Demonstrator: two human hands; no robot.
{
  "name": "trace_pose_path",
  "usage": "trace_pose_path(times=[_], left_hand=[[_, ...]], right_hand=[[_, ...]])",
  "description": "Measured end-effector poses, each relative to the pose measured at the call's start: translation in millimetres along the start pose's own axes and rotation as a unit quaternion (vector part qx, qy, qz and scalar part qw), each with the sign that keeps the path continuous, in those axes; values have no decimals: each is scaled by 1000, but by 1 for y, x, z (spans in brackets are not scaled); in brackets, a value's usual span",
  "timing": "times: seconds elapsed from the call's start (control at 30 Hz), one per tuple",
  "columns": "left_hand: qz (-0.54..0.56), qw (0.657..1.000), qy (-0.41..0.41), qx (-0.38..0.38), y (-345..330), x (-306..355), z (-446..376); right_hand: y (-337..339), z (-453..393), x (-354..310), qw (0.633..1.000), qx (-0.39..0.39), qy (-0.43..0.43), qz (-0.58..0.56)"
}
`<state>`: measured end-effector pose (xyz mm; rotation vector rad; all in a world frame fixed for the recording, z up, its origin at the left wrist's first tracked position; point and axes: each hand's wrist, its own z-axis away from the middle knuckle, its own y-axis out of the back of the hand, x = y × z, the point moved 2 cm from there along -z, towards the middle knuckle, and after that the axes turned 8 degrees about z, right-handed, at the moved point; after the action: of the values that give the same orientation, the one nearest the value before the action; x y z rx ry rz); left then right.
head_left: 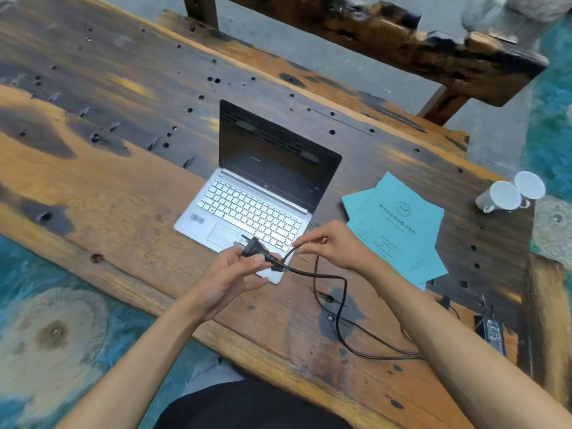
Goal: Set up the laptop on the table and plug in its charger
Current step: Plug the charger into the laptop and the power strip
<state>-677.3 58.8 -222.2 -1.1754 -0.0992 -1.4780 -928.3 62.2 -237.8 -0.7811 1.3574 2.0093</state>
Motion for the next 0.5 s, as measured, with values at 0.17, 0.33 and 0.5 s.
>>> trace_pose_path(times=[0.17,0.33,0.5], left_hand=[[55,998,-39,9,17,10,4],[111,993,-43,27,18,11,-3],[68,994,-31,78,26,12,-27]], right_hand=[[12,16,40,966,191,-140,-100],[25,30,56,876,353,-236,-229],[37,45,61,765,433,-239,-413]])
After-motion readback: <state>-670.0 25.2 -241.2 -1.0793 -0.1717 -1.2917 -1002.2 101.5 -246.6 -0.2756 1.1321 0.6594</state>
